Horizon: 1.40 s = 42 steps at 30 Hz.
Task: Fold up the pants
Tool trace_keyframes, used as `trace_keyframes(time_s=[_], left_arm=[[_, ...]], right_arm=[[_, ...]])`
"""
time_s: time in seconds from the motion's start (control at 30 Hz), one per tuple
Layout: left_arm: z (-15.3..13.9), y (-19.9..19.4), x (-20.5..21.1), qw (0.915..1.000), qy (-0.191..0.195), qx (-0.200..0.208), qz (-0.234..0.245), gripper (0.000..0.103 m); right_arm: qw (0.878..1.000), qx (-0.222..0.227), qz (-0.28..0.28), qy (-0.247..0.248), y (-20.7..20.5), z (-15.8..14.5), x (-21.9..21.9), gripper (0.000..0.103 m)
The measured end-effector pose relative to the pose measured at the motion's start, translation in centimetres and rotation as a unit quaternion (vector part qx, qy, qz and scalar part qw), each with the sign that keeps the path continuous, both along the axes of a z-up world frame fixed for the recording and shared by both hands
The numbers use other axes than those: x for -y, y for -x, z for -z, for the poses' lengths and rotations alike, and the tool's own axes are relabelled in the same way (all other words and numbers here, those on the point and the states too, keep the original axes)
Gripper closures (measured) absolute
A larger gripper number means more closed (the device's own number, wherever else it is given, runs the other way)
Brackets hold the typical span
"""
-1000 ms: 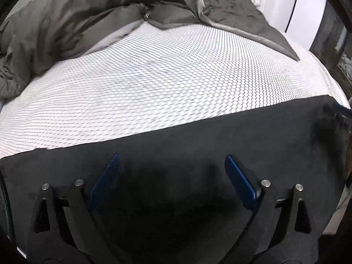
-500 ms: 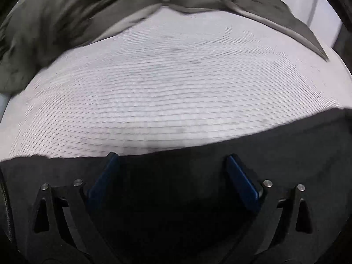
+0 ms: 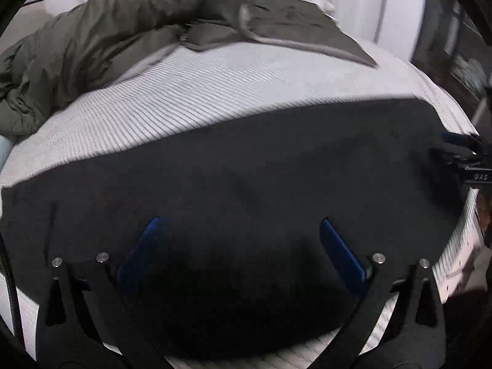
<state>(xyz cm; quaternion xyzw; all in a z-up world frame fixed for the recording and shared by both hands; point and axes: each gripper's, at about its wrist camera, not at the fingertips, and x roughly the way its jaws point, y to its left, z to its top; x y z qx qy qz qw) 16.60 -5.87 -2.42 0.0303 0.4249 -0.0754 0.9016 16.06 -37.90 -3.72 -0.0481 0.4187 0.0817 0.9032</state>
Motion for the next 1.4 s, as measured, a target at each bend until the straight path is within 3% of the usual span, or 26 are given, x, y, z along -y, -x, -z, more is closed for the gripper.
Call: trace_keyframes(time_s=[0.07, 0.17, 0.33, 0.5, 0.57, 0.67, 0.73, 0.83, 0.93, 0.97, 1.0, 1.07, 1.1, 1.13, 1.23, 1.4], left_arm=[[0.6, 2.0, 1.4, 0.9998, -0.001, -0.001, 0.018, 0.002], [3.0, 4.2, 2.7, 0.9989, -0.021, -0.011, 0.042, 0.001], [2.7, 6.1, 1.8, 0.9995, 0.001, 0.005, 0.03, 0.001], [0.7, 5.3, 2.8, 0.9973, 0.065, 0.026, 0.023, 0.001], [0.6, 4.3, 4.8, 0.9963, 0.074, 0.025, 0.036, 0.001], [0.9, 3.3, 7.9, 0.9956, 0.066, 0.017, 0.065, 0.001], [2.0, 3.6, 10.6, 0.9945, 0.036, 0.005, 0.098, 0.001], [3.5, 5.1, 13.3, 0.994, -0.02, 0.002, 0.108, 0.001], [3.7, 5.7, 13.3, 0.993, -0.008, 0.005, 0.118, 0.001], [3.7, 5.9, 13.1, 0.9931, -0.001, 0.003, 0.117, 0.001], [3.7, 6.0, 12.9, 0.9932, 0.007, 0.0, 0.116, 0.001], [3.7, 6.3, 12.2, 0.9934, 0.011, 0.001, 0.114, 0.001], [3.6, 6.3, 11.9, 0.9935, 0.011, 0.0, 0.113, 0.001], [3.5, 6.0, 11.4, 0.9937, 0.012, 0.001, 0.112, 0.001], [2.9, 5.6, 9.3, 0.9951, 0.011, 0.005, 0.098, 0.001], [1.9, 4.8, 4.6, 0.9982, 0.031, 0.013, 0.05, 0.001]], right_arm=[[0.999, -0.018, -0.045, 0.016, 2.5, 1.3, -2.2, 0.003], [0.996, -0.027, -0.065, 0.054, 4.3, 3.4, -2.4, 0.003], [0.999, -0.008, 0.003, 0.042, 9.2, 2.6, 2.9, 0.003], [0.993, 0.037, 0.089, -0.072, 11.2, 0.3, 10.4, 0.003], [0.98, 0.04, 0.12, -0.154, 12.1, -0.7, 13.7, 0.003], [0.956, 0.009, 0.16, -0.246, 11.3, 1.0, 17.8, 0.003], [0.945, -0.012, 0.173, -0.279, 11.0, 2.3, 19.2, 0.003], [0.927, -0.019, 0.177, -0.331, 9.5, 3.4, 21.1, 0.003], [0.91, 0.001, 0.183, -0.373, 7.4, 3.7, 23.5, 0.003], [0.898, 0.009, 0.19, -0.397, 6.4, 3.9, 24.1, 0.004], [0.89, 0.015, 0.195, -0.412, 6.1, 4.2, 24.2, 0.01], [0.884, 0.017, 0.208, -0.419, 5.0, 4.6, 24.1, 0.034], [0.887, 0.021, 0.212, -0.409, 5.0, 4.3, 23.9, 0.056], [0.89, 0.025, 0.213, -0.402, 4.7, 3.9, 23.4, 0.071], [0.898, 0.055, 0.204, -0.386, 4.7, 1.9, 22.3, 0.081], [0.927, 0.114, 0.124, -0.337, 4.9, -3.9, 16.5, 0.085]])
